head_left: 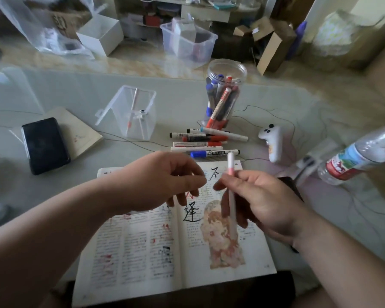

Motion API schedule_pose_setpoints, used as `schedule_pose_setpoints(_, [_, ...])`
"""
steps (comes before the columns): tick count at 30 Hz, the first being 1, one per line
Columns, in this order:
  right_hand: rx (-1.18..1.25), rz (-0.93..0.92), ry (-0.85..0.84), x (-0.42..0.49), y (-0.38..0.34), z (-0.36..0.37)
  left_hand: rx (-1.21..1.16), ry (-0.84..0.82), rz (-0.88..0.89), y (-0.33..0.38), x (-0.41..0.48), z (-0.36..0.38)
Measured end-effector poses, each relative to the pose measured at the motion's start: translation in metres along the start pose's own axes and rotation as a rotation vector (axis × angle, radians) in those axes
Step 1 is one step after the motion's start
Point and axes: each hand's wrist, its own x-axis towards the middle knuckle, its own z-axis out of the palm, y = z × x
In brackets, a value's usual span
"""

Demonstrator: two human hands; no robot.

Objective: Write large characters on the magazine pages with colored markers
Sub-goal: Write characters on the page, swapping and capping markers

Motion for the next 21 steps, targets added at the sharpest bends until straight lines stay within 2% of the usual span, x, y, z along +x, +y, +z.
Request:
schedule_pose_setpoints(2, [-0.203,0.022,-0.050,-0.001,0.004,0.000,-0.002,0.020,0.057,-0.007,0.001,0.004])
schedule_pose_setpoints(5, [-0.377,0.036,-0.156,-0.001,0.005,-0.003,0.299,0.004,0.248,-0.011,-0.001,0.010])
schedule_pose_setpoints(7, [-0.395,0.048,-0.220,-0.001,0.003,-0.009,0.410,-0.025,0.287,-0.010,-0.002,0.012])
schedule_pose_setpoints(10, [-0.198,0.094,-0.282,-0.001,0.000,-0.023,0.423,-0.047,0.159,-0.011,0.002,0.012])
schedule_pose_setpoints(15, [0.303,-0.034,-0.143,0.003,-0.002,-0.029,0.370,0.001,0.018,-0.010,0.007,0.009])
schedule_pose_setpoints(16, [0.279,-0.088,-0.100,0.003,0.001,-0.024,0.342,0.029,0.031,-0.008,0.007,0.012])
schedule_pose_setpoints(19, [-0.058,-0.257,0.088,0.006,0.017,-0.008,0.297,0.110,0.107,-0.002,0.008,0.021])
schedule_pose_setpoints(21, [-0.066,-0.304,0.146,0.007,0.023,-0.005,0.297,0.129,0.088,0.000,0.009,0.022])
